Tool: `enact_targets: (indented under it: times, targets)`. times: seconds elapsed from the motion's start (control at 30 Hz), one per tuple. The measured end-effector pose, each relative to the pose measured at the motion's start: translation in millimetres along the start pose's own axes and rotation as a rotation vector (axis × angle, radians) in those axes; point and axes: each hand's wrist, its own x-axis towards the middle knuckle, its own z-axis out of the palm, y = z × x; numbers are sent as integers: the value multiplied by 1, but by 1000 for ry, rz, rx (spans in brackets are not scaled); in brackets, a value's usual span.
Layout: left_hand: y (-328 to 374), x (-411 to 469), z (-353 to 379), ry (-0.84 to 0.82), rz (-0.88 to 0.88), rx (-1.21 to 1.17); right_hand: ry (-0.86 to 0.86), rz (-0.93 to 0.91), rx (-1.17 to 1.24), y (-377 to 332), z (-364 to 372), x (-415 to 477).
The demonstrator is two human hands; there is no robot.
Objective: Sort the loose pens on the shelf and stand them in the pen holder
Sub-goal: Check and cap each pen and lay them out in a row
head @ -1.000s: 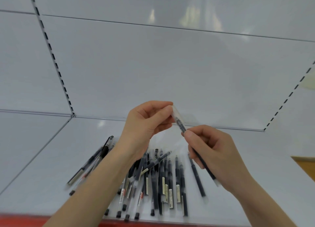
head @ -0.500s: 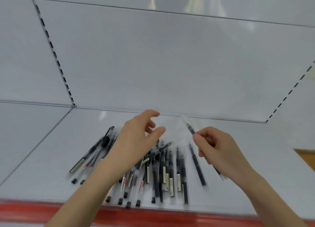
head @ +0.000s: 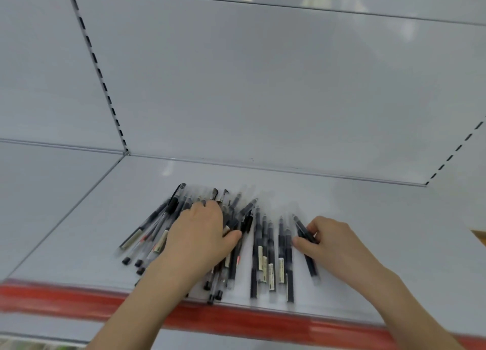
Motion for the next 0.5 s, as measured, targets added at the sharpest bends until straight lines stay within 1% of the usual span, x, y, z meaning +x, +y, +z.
enact_targets:
  times: [0.2, 0.5]
  targets:
    - [-2, 10, -1, -50, 6, -54, 8, -18, -13, -2, 1, 2]
    - [7, 20, 7, -59, -67, -222, 45, -79, 13, -1, 4, 5]
